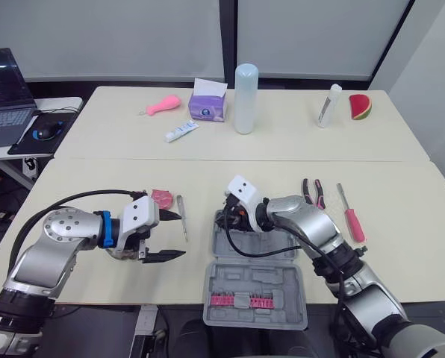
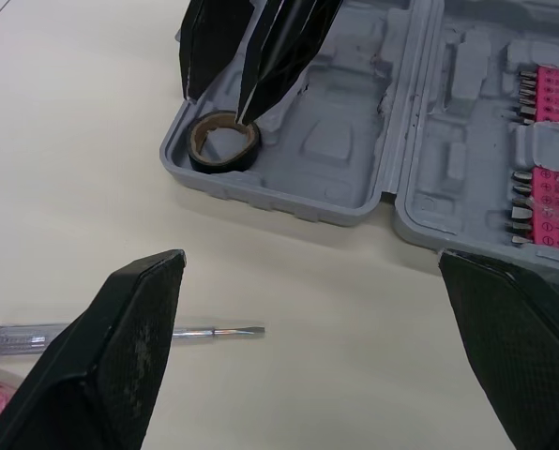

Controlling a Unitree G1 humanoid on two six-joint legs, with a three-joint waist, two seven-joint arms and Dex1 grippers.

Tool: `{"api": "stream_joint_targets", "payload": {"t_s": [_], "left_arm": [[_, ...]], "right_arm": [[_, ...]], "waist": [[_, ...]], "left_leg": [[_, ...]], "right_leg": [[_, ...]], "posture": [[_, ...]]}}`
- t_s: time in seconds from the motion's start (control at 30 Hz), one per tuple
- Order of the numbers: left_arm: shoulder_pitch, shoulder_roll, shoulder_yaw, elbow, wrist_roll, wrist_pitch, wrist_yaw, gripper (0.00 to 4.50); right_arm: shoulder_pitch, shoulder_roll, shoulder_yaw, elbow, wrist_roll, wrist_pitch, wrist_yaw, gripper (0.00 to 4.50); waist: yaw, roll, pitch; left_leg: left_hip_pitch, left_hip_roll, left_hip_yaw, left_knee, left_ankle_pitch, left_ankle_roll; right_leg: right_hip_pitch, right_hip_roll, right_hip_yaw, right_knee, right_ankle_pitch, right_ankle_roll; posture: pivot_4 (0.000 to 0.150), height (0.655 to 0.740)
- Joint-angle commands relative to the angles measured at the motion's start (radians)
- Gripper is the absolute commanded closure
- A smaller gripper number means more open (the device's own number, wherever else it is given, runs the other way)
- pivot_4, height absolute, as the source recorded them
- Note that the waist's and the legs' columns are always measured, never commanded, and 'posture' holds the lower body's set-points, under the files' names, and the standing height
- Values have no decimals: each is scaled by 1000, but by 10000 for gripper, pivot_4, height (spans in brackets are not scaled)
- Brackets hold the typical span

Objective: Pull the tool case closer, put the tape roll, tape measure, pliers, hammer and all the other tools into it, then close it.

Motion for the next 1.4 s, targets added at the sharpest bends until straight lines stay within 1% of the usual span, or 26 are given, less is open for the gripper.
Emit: {"api": "stream_joint_targets", "payload": {"t_s": [0.03, 0.17, 0.3, 0.33, 0.6, 0.77, 1.0, 1.4], "left_arm": [[-3, -1, 39, -33, -25, 13, 11, 0], [-4, 0, 39, -33, -29, 19, 15, 0], [-5, 0, 39, -30, -31, 20, 18, 0], [-5, 0, 40, -29, -32, 20, 20, 0], [-6, -1, 39, -23, -33, 18, 26, 0], [-7, -3, 38, -22, -35, 16, 32, 0], [-3, -5, 35, -26, -36, 9, 35, 0], [5, -9, 32, -30, -29, 5, 41, 0]], "right_arm": [[24, -25, 38, -46, -34, -137, 5, 25945], [53, -42, 78, -24, -83, -242, -6, 25945], [67, -31, 78, -3, -93, -277, -8, 25945], [69, -29, 79, 5, -96, -281, -10, 29546], [73, -15, 78, 82, -137, -351, -28, 29546], [72, -1, 67, 113, -149, -364, -39, 37807], [71, 7, 65, 157, -164, -382, -42, 37807], [38, 23, 105, 314, -246, -421, -30, 37807]], "waist": [[0, 0, 0], [0, 0, 0], [0, 0, 0], [0, 0, 0], [0, 0, 0], [0, 0, 0], [0, 0, 0], [0, 0, 0]], "left_leg": [[0, 0, 0, 0, 0, 0], [0, 0, 0, 0, 0, 0], [0, 0, 0, 0, 0, 0], [0, 0, 0, 0, 0, 0], [0, 0, 0, 0, 0, 0], [0, 0, 0, 0, 0, 0], [0, 0, 0, 0, 0, 0], [0, 0, 0, 0, 0, 0]], "right_leg": [[0, 0, 0, 0, 0, 0], [0, 0, 0, 0, 0, 0], [0, 0, 0, 0, 0, 0], [0, 0, 0, 0, 0, 0], [0, 0, 0, 0, 0, 0], [0, 0, 0, 0, 0, 0], [0, 0, 0, 0, 0, 0], [0, 0, 0, 0, 0, 0]], "posture": [[1500, 7161], [1500, 7161], [1500, 7161], [1500, 7161], [1500, 7161], [1500, 7161], [1500, 7161], [1500, 7161]]}}
